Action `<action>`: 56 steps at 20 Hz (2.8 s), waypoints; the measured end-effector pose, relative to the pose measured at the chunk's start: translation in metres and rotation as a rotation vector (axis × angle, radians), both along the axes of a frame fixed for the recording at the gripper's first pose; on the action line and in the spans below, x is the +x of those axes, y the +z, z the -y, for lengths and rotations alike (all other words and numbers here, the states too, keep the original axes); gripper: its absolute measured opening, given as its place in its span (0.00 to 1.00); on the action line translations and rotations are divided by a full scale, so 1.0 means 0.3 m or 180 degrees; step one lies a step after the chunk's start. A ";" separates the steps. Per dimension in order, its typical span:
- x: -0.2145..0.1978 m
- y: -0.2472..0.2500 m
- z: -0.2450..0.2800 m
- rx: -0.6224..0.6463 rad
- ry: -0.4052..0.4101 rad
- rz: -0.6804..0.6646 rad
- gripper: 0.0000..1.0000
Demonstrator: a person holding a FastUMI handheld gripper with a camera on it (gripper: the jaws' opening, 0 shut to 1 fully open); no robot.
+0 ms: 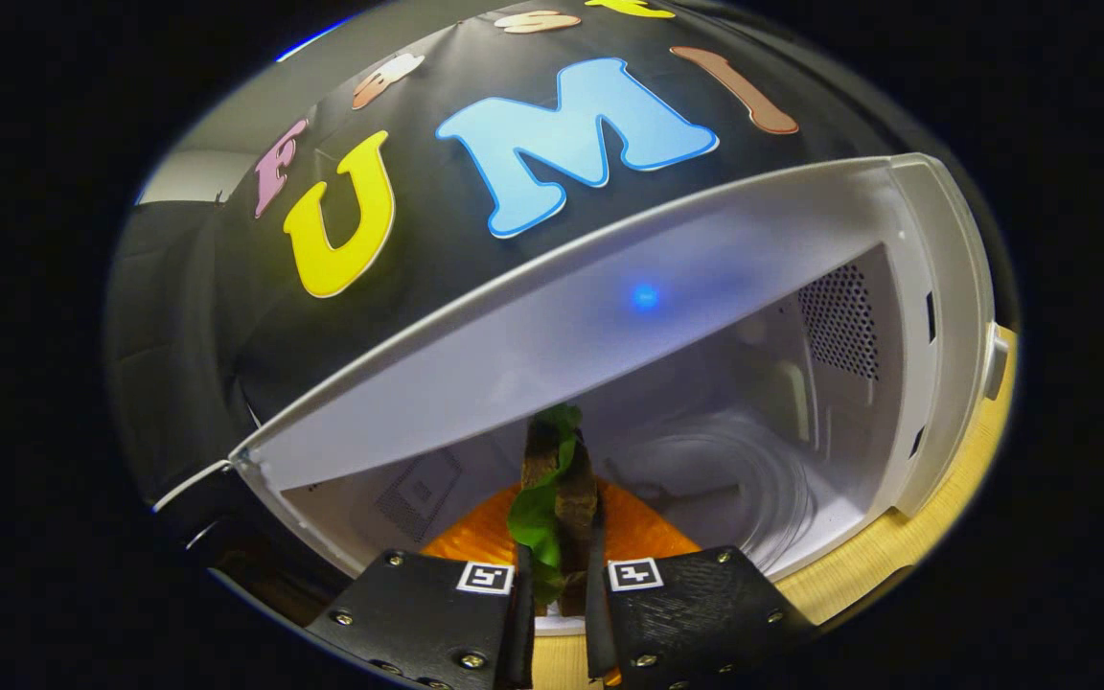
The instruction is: Open the microwave, put the food inside, and close the microwave door.
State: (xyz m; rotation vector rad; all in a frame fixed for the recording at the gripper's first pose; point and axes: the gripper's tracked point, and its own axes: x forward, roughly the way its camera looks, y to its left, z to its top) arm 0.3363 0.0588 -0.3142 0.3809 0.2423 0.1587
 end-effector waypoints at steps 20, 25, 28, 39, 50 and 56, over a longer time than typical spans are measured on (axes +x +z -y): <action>-0.060 0.033 0.179 -0.1270 -0.0352 0.0229 0.72; -0.282 0.136 0.091 -0.1268 -0.0087 0.0447 0.74; -0.432 0.174 0.055 -0.1374 0.0132 0.0570 0.74; -1.065 0.402 -0.132 -0.1144 0.1226 0.1036 0.79; -1.448 0.371 -0.388 -0.0859 0.2222 0.1125 0.74; -1.480 0.322 -0.481 -0.0939 0.2243 0.1098 0.52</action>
